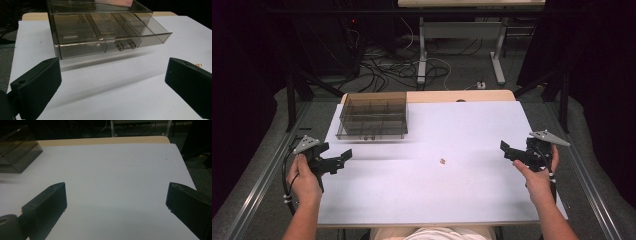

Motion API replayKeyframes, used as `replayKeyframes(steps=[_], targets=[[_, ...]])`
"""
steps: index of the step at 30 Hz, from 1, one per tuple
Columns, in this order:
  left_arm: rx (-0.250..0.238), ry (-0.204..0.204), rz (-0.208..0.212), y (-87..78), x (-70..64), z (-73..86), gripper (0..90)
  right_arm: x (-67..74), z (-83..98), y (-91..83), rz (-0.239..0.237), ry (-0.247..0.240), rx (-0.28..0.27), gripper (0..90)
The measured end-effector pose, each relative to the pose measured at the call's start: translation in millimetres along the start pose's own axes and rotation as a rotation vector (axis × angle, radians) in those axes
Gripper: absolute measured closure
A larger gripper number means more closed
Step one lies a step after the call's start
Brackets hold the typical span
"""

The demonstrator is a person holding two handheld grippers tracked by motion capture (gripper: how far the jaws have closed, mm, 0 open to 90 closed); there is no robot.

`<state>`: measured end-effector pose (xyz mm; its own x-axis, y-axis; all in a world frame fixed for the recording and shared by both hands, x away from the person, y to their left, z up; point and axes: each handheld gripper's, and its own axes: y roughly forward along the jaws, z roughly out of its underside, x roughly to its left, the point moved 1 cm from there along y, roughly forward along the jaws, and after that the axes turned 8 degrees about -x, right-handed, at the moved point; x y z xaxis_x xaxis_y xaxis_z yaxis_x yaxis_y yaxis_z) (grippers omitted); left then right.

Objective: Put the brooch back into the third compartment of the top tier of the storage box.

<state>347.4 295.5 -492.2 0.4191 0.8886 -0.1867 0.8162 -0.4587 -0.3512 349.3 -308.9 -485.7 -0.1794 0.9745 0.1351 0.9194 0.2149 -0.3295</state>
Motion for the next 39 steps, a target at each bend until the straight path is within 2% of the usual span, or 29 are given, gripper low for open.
replayKeyframes(steps=[1, 3, 4, 6, 7, 9, 12, 15, 20, 21, 28, 39], targets=[[-0.003, -0.004, -0.002, 0.2, -0.3, 0.1, 0.7, 1.2, 0.6, 1.2, 0.005, 0.0, -0.017, 3.1], [-0.001, 0.001, -0.002, -0.4, -0.3, 0.1, 0.7, 2.8, 0.3, 0.0, 0.0, -0.012, 0.005, 3.1], [0.001, -0.001, -0.004, -0.8, -0.6, 0.1, 0.7, 4.1, 1.2, 1.4, 0.001, -0.019, -0.015, 3.1], [0.001, -0.001, -0.007, -1.2, -1.0, 0.0, 0.7, 6.0, 1.1, -0.5, -0.004, -0.038, 0.005, 3.2], [0.001, -0.001, -0.007, -1.2, -1.0, 0.0, 0.7, 7.4, 1.8, 0.6, -0.001, -0.038, -0.015, 3.2], [0.0, 0.007, -0.007, -1.9, -1.5, -0.7, 0.7, 8.9, 0.9, -0.7, -0.011, -0.052, 0.003, 3.2], [0.001, 0.012, -0.01, -2.0, -2.1, -1.2, 0.7, 12.3, 0.7, 0.2, -0.011, -0.061, -0.009, 3.3], [0.0, 0.014, -0.014, -2.8, -2.6, -2.1, 0.7, 16.7, -0.2, 0.0, -0.015, -0.058, 0.008, 3.3], [-0.007, 0.014, -0.017, -3.7, -3.0, -3.8, 0.7, 23.1, -4.9, -0.2, -0.012, -0.089, 0.011, 3.3], [-0.006, 0.014, -0.018, -4.4, -2.9, -4.3, 0.7, 25.0, -5.2, 0.9, -0.018, -0.085, 0.001, 3.2], [-0.009, 0.01, -0.024, -5.7, -2.1, -4.7, 0.7, 35.1, -9.7, 5.5, -0.05, -0.115, 0.033, 4.8], [-0.012, 0.015, -0.026, -6.3, -1.5, -5.2, 0.7, 53.2, -23.4, 15.3, -0.101, -0.111, 0.056, 6.4]])
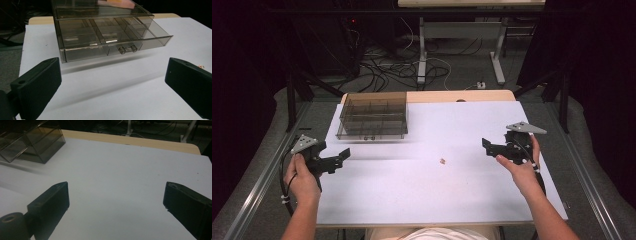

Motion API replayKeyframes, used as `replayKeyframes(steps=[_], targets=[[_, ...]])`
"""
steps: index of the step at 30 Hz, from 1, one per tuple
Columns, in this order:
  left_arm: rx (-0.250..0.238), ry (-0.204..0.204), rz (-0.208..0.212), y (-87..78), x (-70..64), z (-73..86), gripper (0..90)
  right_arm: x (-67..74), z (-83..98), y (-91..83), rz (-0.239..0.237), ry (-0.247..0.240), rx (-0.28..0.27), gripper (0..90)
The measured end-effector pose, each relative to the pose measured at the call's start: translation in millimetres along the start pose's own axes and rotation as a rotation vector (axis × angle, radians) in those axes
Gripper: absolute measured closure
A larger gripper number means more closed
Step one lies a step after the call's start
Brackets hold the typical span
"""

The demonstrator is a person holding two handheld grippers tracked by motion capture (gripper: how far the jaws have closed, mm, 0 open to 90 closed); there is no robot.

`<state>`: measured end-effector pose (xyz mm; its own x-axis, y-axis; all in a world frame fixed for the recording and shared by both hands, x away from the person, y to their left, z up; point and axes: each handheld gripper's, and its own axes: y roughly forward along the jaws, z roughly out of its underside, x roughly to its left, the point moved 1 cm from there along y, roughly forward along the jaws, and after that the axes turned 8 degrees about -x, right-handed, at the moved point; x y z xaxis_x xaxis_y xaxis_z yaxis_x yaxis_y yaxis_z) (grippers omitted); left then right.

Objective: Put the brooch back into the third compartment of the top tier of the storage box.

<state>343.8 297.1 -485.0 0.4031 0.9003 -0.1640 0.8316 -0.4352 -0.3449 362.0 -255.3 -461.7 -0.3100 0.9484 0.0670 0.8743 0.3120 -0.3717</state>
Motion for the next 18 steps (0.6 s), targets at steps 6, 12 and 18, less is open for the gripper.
replayKeyframes(steps=[6, 12, 18], targets=[[0.005, -0.001, 0.003, 0.3, 0.0, 1.1, 0.7, 5.2, -6.8, 5.4, -0.025, -0.011, 0.011, 7.7], [0.003, -0.002, 0.002, -0.3, 0.3, 1.5, 0.7, 13.8, -12.3, 13.7, -0.055, -0.028, 0.031, 15.0], [0.003, 0.0, 0.002, -0.6, 0.2, 1.4, 0.7, 22.3, -16.5, 19.6, -0.084, -0.033, 0.05, 16.8]])
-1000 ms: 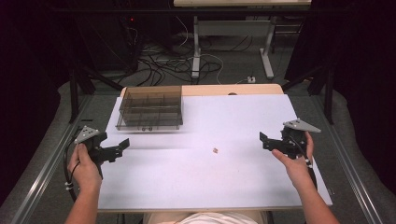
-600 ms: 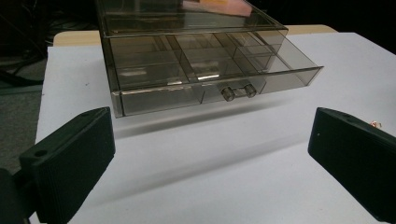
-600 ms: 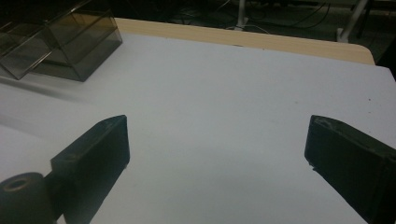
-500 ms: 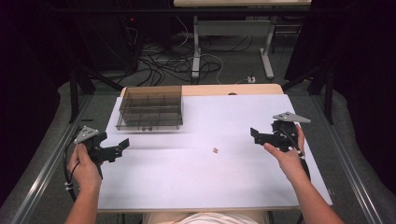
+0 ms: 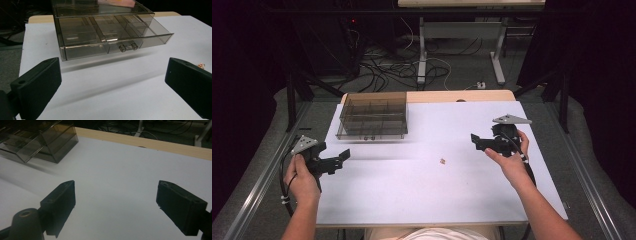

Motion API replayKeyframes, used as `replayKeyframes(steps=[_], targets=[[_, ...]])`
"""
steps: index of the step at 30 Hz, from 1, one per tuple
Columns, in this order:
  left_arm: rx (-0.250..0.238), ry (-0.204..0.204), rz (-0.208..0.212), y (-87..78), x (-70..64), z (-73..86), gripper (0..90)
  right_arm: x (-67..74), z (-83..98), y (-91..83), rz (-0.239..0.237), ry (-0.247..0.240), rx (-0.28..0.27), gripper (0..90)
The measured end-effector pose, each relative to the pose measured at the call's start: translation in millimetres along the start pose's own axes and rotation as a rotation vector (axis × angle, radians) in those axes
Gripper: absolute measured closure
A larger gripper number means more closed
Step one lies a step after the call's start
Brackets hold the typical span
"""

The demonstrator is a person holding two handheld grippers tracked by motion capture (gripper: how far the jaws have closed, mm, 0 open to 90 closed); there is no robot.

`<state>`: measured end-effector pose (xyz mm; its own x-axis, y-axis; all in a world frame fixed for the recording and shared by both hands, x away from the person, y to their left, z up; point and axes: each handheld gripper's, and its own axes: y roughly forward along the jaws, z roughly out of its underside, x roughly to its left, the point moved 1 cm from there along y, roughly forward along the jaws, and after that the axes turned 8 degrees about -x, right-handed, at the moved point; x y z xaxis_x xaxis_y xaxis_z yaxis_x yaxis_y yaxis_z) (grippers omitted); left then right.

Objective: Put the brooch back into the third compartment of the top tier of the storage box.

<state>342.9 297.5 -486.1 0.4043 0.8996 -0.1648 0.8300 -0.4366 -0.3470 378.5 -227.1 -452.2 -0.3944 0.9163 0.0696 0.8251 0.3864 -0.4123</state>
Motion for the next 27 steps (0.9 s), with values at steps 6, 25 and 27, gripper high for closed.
replayKeyframes(steps=[6, 25, 27], targets=[[0.0, 0.004, 0.002, 0.3, 0.0, -0.2, 0.7, 7.6, -3.1, 8.4, -0.045, -0.003, 0.02, 23.0], [-0.002, 0.001, 0.001, 0.0, 0.2, -0.8, 0.7, 29.8, -4.9, 33.4, -0.125, -0.041, 0.081, 35.7], [-0.001, 0.003, 0.001, 0.0, 0.3, -0.9, 0.7, 31.4, -4.3, 35.6, -0.132, -0.042, 0.088, 36.0]])
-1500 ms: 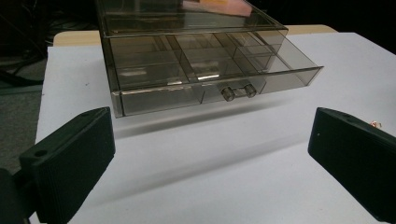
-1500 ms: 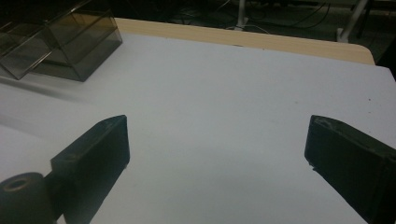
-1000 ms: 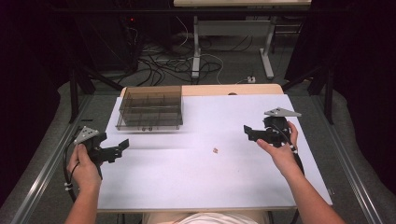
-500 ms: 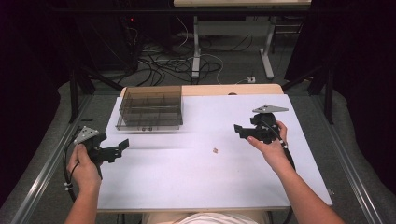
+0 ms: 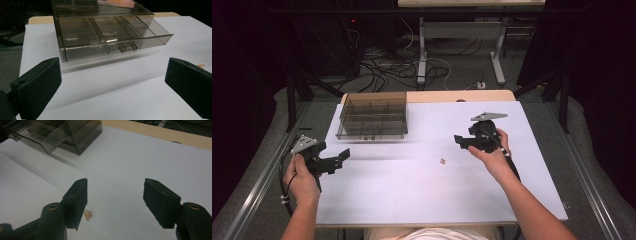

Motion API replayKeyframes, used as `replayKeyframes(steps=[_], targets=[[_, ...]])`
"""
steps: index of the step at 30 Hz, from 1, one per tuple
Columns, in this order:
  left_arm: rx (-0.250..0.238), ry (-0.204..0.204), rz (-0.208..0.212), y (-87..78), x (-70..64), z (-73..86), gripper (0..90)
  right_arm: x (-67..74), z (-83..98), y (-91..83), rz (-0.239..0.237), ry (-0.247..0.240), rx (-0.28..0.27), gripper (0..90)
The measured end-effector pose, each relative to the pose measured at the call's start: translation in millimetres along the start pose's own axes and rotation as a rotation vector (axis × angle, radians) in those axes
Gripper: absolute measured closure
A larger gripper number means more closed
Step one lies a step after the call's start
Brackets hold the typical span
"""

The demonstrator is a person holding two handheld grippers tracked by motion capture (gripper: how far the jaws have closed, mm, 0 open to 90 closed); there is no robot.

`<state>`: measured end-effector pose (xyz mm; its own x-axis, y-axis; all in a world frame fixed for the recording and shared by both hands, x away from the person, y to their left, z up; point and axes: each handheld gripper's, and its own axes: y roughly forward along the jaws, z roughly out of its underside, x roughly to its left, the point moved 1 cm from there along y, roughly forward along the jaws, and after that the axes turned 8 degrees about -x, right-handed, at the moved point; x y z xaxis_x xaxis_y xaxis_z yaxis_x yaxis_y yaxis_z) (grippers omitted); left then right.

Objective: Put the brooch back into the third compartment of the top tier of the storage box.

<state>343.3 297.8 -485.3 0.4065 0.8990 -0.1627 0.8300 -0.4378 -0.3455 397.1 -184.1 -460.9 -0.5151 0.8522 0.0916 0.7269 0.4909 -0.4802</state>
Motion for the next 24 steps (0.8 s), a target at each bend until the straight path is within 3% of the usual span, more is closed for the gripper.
replayKeyframes(steps=[13, 24], targets=[[-0.002, -0.001, 0.002, 0.1, -0.2, -0.4, 0.7, 11.0, 5.0, 16.8, -0.034, -0.034, 0.054, 37.4], [-0.002, 0.001, 0.001, 0.2, 0.2, -0.5, 0.7, 16.2, 14.8, 29.2, -0.075, -0.043, 0.112, 46.6]])
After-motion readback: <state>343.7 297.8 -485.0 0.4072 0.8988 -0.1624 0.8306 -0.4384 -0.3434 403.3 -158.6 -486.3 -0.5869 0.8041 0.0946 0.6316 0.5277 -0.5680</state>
